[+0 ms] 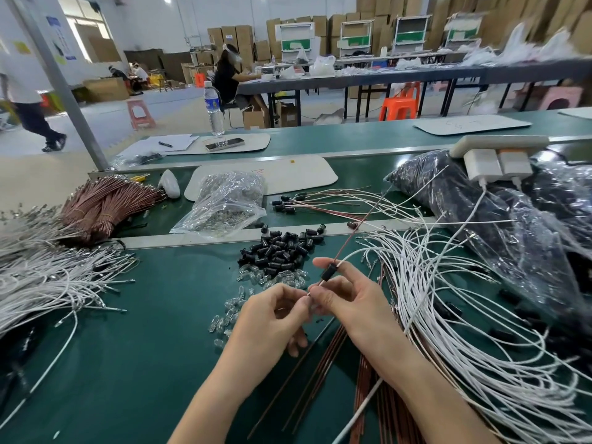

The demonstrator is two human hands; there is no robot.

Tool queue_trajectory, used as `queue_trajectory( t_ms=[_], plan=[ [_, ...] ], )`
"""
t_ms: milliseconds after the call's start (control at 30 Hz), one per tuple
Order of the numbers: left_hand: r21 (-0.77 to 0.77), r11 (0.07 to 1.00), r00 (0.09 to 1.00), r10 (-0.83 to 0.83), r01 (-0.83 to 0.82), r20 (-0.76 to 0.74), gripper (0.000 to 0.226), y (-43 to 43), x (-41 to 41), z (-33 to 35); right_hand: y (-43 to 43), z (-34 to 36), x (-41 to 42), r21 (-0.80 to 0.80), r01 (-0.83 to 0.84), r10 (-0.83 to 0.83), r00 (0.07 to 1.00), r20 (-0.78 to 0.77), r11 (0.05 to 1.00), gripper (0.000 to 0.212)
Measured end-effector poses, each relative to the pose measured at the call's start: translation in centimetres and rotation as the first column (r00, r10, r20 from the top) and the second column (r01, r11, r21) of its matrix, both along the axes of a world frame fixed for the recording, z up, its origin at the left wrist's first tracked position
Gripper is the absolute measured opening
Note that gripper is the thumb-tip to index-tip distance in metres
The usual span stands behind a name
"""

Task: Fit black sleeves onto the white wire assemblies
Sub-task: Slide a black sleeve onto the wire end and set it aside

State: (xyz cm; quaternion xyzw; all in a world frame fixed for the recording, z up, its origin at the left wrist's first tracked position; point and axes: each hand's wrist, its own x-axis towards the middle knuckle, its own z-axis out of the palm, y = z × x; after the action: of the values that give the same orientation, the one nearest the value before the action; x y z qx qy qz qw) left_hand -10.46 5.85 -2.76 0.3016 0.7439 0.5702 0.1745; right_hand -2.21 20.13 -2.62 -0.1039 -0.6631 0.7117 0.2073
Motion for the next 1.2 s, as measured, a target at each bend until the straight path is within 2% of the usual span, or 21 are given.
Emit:
queue_trajectory(
  t_ms=[100, 233, 367, 567, 800, 900, 1033, 1200],
  plan=[
    [0.059, 0.998, 1.0, -0.01, 0.009, 0.027, 0.007, 0.2, 0.1, 0.0, 0.1, 0.0, -0.1, -0.056, 0.032, -0.033, 0.999, -0.017, 0.998, 0.032],
    [0.138, 0.99, 0.995, -0.003, -0.011, 0.102, 0.014, 0.1, 0.1, 0.3, 0.4, 0.2, 0.0, -0.251, 0.048, -0.064, 0.996, -0.057, 0.967, 0.031],
    [0.143, 0.99, 0.994, 0.0, -0.016, 0.111, 0.015, 0.3, 0.3, 0.3, 0.6, 0.4, 0.1, -0.333, 0.03, -0.058, 0.995, -0.076, 0.942, 0.031],
    [0.157, 0.988, 0.996, -0.009, -0.006, 0.093, 0.012, 0.6, 0.7, 0.0, 0.3, 0.3, 0.0, -0.277, 0.006, -0.03, 0.996, -0.084, 0.961, 0.031],
    [0.164, 0.986, 0.998, 0.022, -0.032, 0.058, 0.009, 0.9, 0.9, -0.3, 0.2, -0.2, -0.4, -0.033, 0.113, -0.115, 0.993, -0.04, 0.993, 0.029],
    [0.152, 0.988, 0.999, 0.035, -0.039, 0.032, 0.007, 1.0, 0.9, -0.3, 0.2, -0.3, -0.4, 0.019, 0.134, -0.133, 0.99, -0.037, 0.991, 0.031],
    [0.137, 0.988, 0.998, 0.068, -0.067, -0.001, 0.007, 1.1, 1.1, -0.3, 0.1, -0.2, -0.3, 0.02, 0.137, -0.137, 0.99, -0.032, 0.99, 0.032],
    [0.151, 0.986, 0.997, 0.077, -0.073, -0.024, 0.01, 1.0, 1.3, -0.1, -0.4, 0.3, -0.1, -0.137, 0.025, -0.029, 0.999, -0.023, 0.99, 0.021]
  ],
)
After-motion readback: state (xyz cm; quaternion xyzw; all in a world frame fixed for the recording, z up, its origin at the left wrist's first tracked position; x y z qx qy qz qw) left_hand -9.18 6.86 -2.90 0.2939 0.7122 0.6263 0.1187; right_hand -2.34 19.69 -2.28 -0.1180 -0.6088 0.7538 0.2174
